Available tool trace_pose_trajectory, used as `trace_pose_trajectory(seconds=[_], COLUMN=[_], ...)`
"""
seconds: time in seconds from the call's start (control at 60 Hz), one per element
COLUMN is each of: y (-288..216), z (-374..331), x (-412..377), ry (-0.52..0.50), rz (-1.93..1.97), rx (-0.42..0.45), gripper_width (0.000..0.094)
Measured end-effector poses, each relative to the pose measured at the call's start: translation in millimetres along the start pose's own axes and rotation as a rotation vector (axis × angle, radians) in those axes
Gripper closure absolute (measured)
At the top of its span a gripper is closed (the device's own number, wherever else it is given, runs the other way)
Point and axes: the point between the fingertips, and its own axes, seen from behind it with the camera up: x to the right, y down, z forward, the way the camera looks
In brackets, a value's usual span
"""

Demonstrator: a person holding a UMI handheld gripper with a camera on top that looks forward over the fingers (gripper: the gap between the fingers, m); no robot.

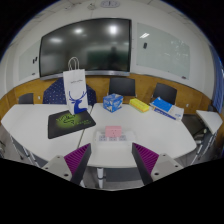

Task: Unplug charger

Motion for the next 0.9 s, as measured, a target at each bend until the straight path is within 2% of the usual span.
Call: trace_pose_trajectory(seconds=[0.217,0.45,0.767,0.783,0.833,0.9], y=[10,6,-9,-8,-9,-10], z=[93,176,223,224,227,229], x=[4,0,-2,-3,7,5], ry=[0.017,-0.02,-0.021,-0.024,0.02,0.014], rz=[0.031,0.023,0.018,0.023,0.024,0.014], rx=[0.044,0.087,0.119,0.117,0.116,0.102], gripper_width=[0.0077,0.008,0.0077,0.0114,0.0339,0.0405])
